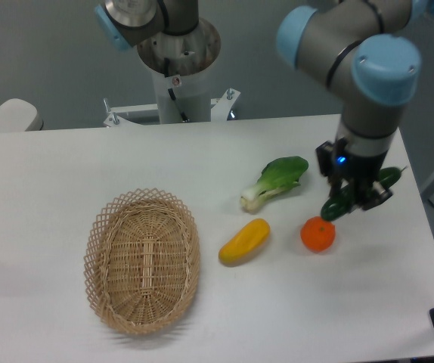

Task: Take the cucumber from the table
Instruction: 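Lift the held cucumber up and away from the table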

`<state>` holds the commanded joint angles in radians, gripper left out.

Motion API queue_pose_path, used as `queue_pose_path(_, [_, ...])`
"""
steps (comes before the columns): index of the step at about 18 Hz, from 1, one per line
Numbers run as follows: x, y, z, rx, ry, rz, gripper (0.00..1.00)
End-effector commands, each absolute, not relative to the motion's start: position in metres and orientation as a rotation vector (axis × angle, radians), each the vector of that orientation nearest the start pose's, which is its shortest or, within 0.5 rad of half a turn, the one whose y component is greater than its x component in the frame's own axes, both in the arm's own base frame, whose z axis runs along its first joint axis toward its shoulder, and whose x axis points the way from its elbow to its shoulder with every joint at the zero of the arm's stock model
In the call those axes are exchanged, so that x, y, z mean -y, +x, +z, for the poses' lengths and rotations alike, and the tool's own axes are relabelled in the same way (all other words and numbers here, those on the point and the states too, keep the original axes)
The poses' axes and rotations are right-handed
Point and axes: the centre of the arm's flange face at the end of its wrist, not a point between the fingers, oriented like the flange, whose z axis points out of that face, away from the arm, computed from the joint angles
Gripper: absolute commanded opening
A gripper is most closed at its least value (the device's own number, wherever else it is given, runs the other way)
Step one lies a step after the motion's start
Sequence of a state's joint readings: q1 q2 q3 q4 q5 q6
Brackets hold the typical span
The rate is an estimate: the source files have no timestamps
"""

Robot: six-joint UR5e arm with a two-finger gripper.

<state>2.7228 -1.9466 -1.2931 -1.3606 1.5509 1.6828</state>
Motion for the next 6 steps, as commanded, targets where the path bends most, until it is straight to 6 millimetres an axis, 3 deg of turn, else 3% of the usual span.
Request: queue_pose_path(6, [-0.3882, -0.5446, 0.4350, -0.806, -2.983, 0.174, 0.28])
